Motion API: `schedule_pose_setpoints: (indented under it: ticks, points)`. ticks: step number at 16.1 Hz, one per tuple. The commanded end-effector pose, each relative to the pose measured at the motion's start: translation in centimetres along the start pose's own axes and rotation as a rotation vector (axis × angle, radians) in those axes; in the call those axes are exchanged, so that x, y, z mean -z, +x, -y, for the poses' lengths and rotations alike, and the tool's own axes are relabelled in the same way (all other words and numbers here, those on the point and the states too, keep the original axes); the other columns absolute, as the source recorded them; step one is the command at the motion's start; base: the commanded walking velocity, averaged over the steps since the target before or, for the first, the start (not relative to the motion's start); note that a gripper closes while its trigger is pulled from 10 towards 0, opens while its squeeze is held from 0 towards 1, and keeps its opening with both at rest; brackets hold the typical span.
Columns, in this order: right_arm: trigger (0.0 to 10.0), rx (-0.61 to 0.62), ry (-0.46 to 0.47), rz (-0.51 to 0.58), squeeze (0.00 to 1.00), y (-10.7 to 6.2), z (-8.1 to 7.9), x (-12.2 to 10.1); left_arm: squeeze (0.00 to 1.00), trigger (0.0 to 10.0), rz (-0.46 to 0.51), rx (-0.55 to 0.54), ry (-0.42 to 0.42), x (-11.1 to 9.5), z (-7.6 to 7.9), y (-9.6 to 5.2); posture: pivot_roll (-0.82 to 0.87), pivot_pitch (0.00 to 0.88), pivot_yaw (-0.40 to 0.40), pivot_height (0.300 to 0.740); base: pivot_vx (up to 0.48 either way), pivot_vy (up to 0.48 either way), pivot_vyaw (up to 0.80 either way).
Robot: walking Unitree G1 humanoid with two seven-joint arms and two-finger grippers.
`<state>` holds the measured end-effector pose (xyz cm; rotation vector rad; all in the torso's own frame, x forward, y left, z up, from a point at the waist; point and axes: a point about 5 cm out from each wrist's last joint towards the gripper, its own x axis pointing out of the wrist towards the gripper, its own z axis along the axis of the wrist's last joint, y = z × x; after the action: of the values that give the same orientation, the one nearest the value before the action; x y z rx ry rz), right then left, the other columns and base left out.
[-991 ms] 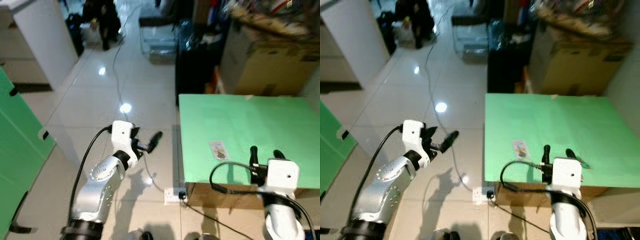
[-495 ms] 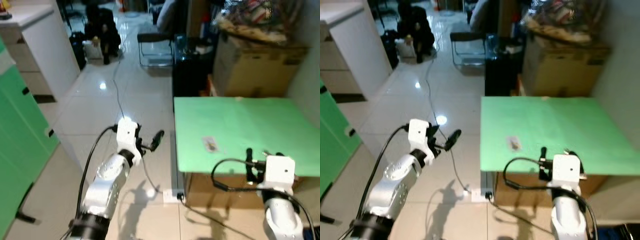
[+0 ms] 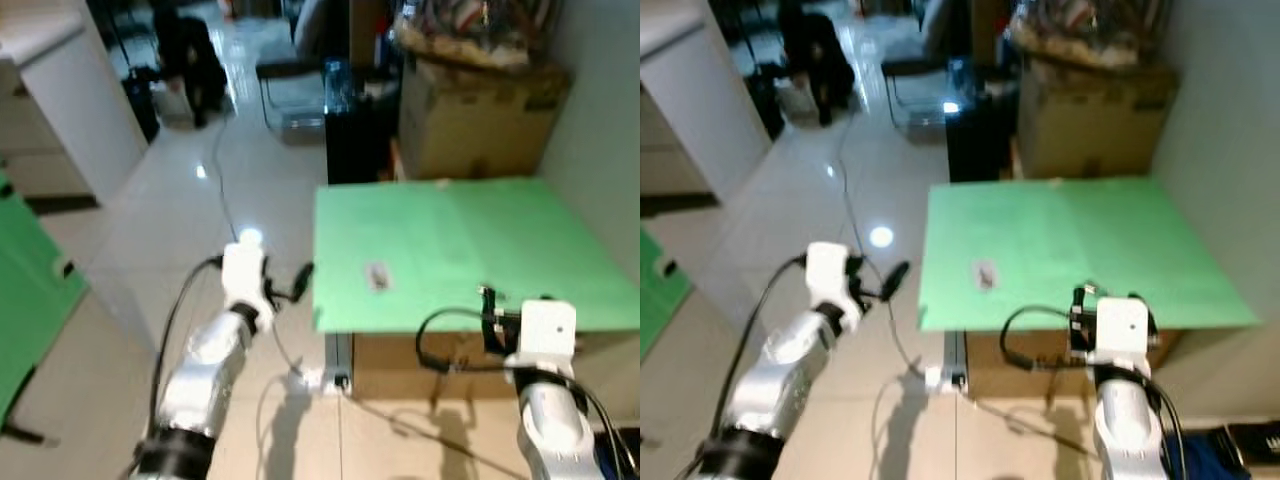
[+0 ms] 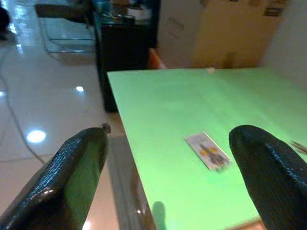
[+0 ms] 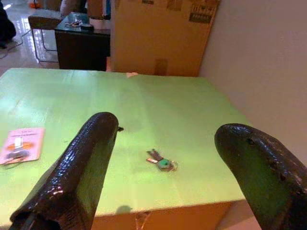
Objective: Hang keys on a hook
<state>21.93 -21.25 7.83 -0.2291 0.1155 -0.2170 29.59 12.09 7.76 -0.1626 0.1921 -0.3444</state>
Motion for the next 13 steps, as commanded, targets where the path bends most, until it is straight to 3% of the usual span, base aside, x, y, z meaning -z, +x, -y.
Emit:
schedule_pose_setpoints:
  ticks: [1,3,9,13]
  points:
    - [10.0,-0.013,-0.002,0.009,0.0,0.1,0.0,-0.2,0.0,10.0,0.01,0.013,0.026,-0.4,0.7,0.4,-0.17,0.0,0.083,0.724,0.461,0.0,0.0]
    - [10.0,-0.041,-0.006,0.009,0.0,0.1,-0.4,-0.3,0.0,10.0,0.022,0.019,0.066,-0.5,0.8,0.4,-0.17,0.0,0.078,0.724,0.137,0.0,0.0]
    - [10.0,0.003,0.007,-0.006,0.0,0.2,0.0,0.1,0.0,10.0,0.053,0.081,0.124,-1.4,1.7,0.5,-0.16,0.0,0.08,0.724,0.0,0.0,0.51]
    - [10.0,-0.002,0.021,-0.016,0.0,-0.2,-0.5,0.4,0.0,10.0,0.058,0.142,0.161,-1.6,2.3,0.4,-0.16,0.0,0.09,0.724,0.466,0.0,0.0]
